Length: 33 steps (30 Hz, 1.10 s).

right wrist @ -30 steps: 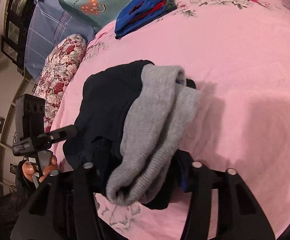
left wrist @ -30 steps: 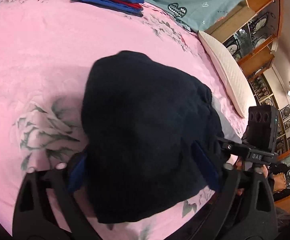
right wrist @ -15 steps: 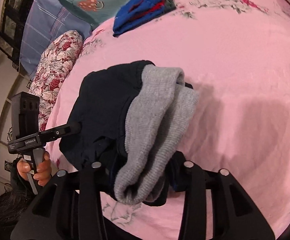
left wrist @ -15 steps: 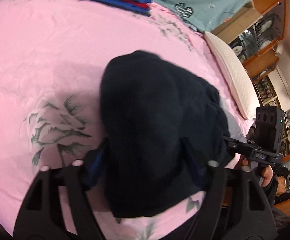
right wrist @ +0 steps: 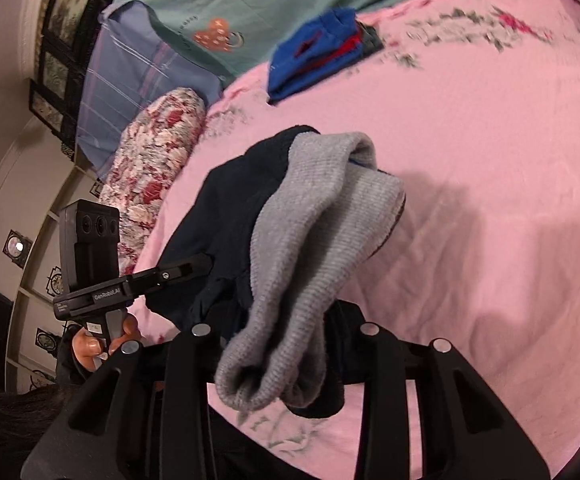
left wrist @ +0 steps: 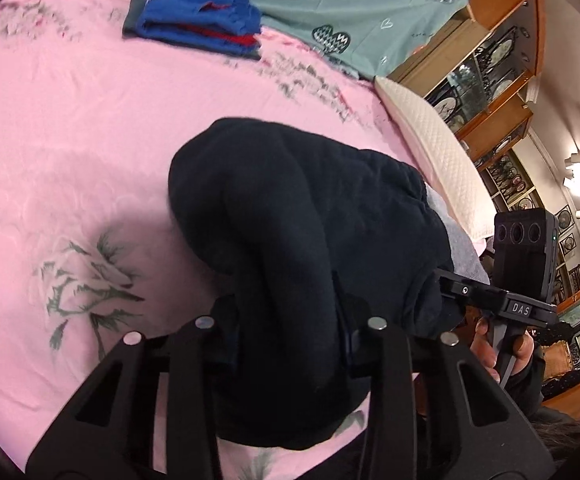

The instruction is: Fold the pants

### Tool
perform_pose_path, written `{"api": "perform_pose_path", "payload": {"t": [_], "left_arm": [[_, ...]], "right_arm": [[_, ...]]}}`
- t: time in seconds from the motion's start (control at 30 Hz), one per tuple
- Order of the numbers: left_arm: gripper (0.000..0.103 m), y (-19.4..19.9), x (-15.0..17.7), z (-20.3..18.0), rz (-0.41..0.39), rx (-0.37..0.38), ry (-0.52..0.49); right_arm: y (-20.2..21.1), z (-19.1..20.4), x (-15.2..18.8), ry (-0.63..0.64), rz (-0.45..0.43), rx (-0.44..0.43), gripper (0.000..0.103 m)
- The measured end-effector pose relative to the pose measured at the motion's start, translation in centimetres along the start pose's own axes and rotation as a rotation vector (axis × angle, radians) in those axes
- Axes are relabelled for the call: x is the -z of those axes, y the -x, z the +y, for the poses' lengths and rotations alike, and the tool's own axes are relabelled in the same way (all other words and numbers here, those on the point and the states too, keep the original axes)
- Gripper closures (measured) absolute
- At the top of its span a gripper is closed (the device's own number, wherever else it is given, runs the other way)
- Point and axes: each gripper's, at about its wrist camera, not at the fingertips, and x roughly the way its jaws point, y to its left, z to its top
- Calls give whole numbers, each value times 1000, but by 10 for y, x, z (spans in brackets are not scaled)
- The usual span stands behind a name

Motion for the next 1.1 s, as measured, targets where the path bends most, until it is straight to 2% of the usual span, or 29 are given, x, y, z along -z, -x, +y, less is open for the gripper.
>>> {"api": "perform_pose_path", "payload": {"t": [0.17,0.33,0.47,0.6,0.7,0.8,0.87,0.9,0.93,0.97,1.03,1.07,1.1], "left_arm": [[70,10,-11,-5,-34,-7,-14],[70,14,-22,-3,-44,-20,-17],[70,21,-54,-8,-81,-49,-50],[70,37,-129,-23,-183,-115,-124],[70,43,-194,-23,-255,-158,-149],[70,31,-263,-6,-307,-213,-159],[64,4,-308,24,-309,-262,-139],[47,-13,-323,42,-304,-288,-126],[25,-35,-336,63,-286,-320,-104],[19,-57,-345,87,-258,-357,-75],[20,-105,-352,143,-150,-484,10],[17,-114,-349,166,-117,-448,69],[12,-108,-342,179,-143,-370,126]], "right_arm": [[7,16,-18,40,-39,-13,68],[3,20,-33,54,-37,-11,68],[2,31,-66,97,-60,-10,68],[1,58,-129,192,-121,-1,68],[-8,73,-199,245,-178,2,68],[-32,70,-269,271,-215,10,68],[-66,53,-317,265,-227,30,60],[-86,41,-336,255,-224,53,49],[-114,21,-354,228,-209,103,38],[-136,2,-365,196,-201,181,38],[-185,-44,-376,118,-140,367,39],[-200,-66,-374,68,-111,447,39],[-198,-80,-369,29,-144,388,39]]}}
